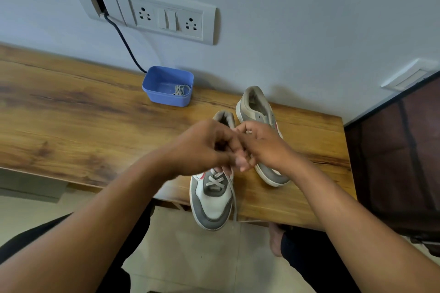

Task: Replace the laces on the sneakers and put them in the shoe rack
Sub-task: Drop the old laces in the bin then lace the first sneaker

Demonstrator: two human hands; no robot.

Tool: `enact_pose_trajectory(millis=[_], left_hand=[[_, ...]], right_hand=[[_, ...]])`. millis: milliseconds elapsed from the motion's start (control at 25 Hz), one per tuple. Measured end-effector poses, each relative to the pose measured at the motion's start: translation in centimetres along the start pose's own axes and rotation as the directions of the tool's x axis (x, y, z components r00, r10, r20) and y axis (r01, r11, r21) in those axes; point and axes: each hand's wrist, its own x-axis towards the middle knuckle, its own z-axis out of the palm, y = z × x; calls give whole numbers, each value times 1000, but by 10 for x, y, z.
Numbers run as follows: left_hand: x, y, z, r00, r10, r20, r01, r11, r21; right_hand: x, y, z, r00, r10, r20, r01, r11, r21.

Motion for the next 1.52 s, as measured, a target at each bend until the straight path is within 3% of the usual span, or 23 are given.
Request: enact_pose_trajectory(millis=[120,280,400,440,520,640,720,840,1000,1080,1200,1360,1520], left_hand=[[-4,-8,9,988,-64,141,51,994,93],[-8,-32,7,950,-250,-188,311,825,473],[-4,-41,2,911,-314,-268,408,782,472],[-1,-42,-4,906,-297,-301,414,767,490],[8,-42,-16,892,-226,-391,416,747,519],[20,-36,-22,893,-81,-444,325,798,508],[28,-34,-21,922,-53,-383,256,827,501],[34,-37,-21,958,-87,-274,238,776,585],[29,-40,-27,967,-125,-224,234,785,574],[25,-39,-29,968,-100,-229,213,810,546],[19,-40,-36,964,-59,-258,173,878,446],[9,-32,-33,996,-89,6,86,979,184],[9,-41,-48,987,-152,-59,163,907,387]], right_hand=[[-13,1,1,997,-48,67,56,991,-121],[-32,15,-28,996,-55,-64,33,950,-309],[-38,25,-28,993,-118,-1,88,745,-662],[-38,24,-22,984,-178,6,131,702,-700],[-38,17,-6,962,-275,-9,204,735,-647],[-38,10,24,946,-313,-83,238,845,-478],[-36,14,39,948,-296,-118,192,826,-530],[-29,23,46,968,-186,-167,49,797,-603],[-21,17,41,991,-81,-107,6,821,-570],[-20,8,29,995,-21,-96,-27,881,-472],[-20,-5,15,997,40,-66,-49,988,-147],[-22,-19,24,999,-18,-34,22,994,109],[-18,-27,18,998,-12,64,5,995,99]])
